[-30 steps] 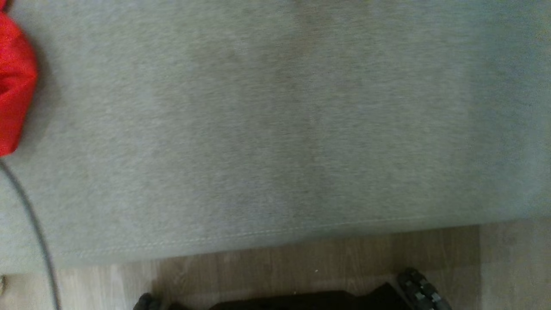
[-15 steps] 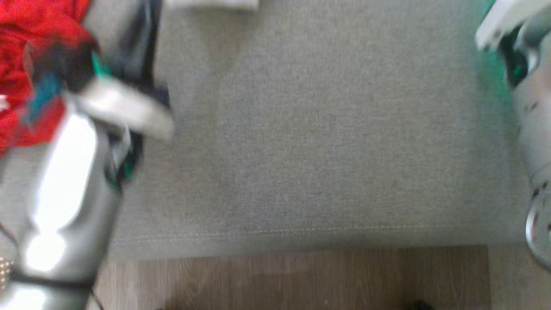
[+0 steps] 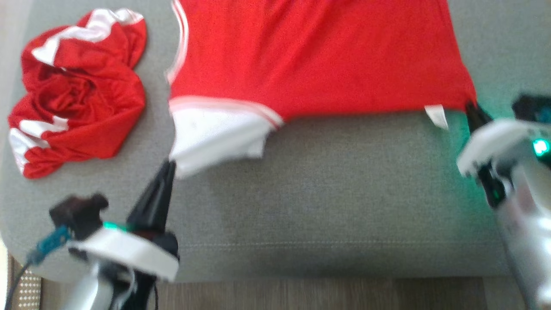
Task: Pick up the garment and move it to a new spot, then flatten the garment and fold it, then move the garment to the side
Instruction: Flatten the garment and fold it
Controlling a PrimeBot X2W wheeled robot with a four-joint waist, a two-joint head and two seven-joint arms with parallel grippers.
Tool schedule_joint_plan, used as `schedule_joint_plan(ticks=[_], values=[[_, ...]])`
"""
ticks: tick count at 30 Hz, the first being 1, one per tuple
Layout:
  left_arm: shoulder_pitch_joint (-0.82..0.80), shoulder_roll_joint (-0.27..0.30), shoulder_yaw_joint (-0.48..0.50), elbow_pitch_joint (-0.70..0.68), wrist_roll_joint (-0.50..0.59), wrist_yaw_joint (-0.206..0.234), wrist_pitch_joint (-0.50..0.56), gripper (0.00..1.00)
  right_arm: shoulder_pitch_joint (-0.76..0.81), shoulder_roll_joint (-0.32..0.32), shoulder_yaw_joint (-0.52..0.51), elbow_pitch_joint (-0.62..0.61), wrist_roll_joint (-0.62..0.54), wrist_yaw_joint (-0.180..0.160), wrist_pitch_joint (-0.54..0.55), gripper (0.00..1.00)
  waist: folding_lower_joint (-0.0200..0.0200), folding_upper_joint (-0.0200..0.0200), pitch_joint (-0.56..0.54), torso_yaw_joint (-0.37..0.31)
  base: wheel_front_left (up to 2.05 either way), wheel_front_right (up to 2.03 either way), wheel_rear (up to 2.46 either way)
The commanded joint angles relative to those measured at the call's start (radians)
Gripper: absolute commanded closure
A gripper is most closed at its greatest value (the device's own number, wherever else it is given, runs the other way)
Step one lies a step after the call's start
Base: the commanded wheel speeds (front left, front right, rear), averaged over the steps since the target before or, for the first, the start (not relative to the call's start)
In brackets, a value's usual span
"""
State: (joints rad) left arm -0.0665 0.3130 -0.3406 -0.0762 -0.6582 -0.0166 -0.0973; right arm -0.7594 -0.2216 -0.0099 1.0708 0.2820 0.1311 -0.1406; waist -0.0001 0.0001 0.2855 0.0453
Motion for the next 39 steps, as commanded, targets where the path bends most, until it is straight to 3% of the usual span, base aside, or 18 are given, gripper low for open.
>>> schedule_joint_plan(ticks=[1, 5, 9, 13, 16, 22, 29, 39], values=[[0.035, 0.031, 0.053, -0.083, -0.027, 0.022, 0.020, 1.00, 0.091, -0.042, 0.032, -0.107, 0.055, 0.000, 0.018, 1.00, 0.0001, -0.0001, -0.040, 0.007, 0.00, 0.00, 0.00], [0.163, 0.042, 0.064, -0.211, -0.094, 0.067, 0.089, 1.00, 0.338, -0.120, 0.029, -0.392, 0.166, 0.000, 0.107, 1.00, 0.0001, -0.0001, -0.069, 0.005, 0.00, 0.00, 0.00], [0.243, 0.059, 0.072, -0.327, -0.133, 0.115, 0.156, 1.00, 0.590, -0.157, -0.060, -0.725, 0.219, 0.000, 0.249, 1.00, 0.0001, -0.0001, -0.078, 0.000, 0.00, 0.00, 0.00], [0.247, 0.064, 0.064, -0.364, -0.142, 0.137, 0.196, 1.00, 0.742, -0.100, -0.177, -0.993, 0.206, 0.000, 0.396, 1.00, 0.0001, -0.0001, -0.075, -0.003, 0.00, 0.00, 0.00], [0.197, 0.046, 0.036, -0.331, -0.150, 0.124, 0.214, 1.00, 0.772, -0.028, -0.211, -1.094, 0.208, 0.000, 0.497, 1.00, 0.0001, -0.0001, -0.071, -0.001, 0.00, 0.00, 0.00], [0.074, 0.008, -0.002, -0.198, -0.140, 0.084, 0.210, 1.00, 0.731, 0.014, -0.229, -1.101, 0.174, 0.000, 0.599, 1.00, 0.0001, -0.0001, -0.046, -0.001, 0.00, 0.00, 0.00], [-0.105, -0.041, -0.012, -0.035, -0.145, 0.022, 0.180, 1.00, 0.584, 0.034, -0.237, -1.009, 0.163, 0.000, 0.658, 1.00, 0.0001, -0.0001, 0.002, 0.007, 0.00, 0.00, 0.00], [-0.316, -0.025, 0.006, 0.074, -0.095, -0.011, 0.162, 1.00, 0.388, 0.020, -0.239, -0.945, 0.143, 0.000, 0.651, 1.00, 0.0001, -0.0001, 0.061, 0.016, 0.00, 0.00, 0.00]])
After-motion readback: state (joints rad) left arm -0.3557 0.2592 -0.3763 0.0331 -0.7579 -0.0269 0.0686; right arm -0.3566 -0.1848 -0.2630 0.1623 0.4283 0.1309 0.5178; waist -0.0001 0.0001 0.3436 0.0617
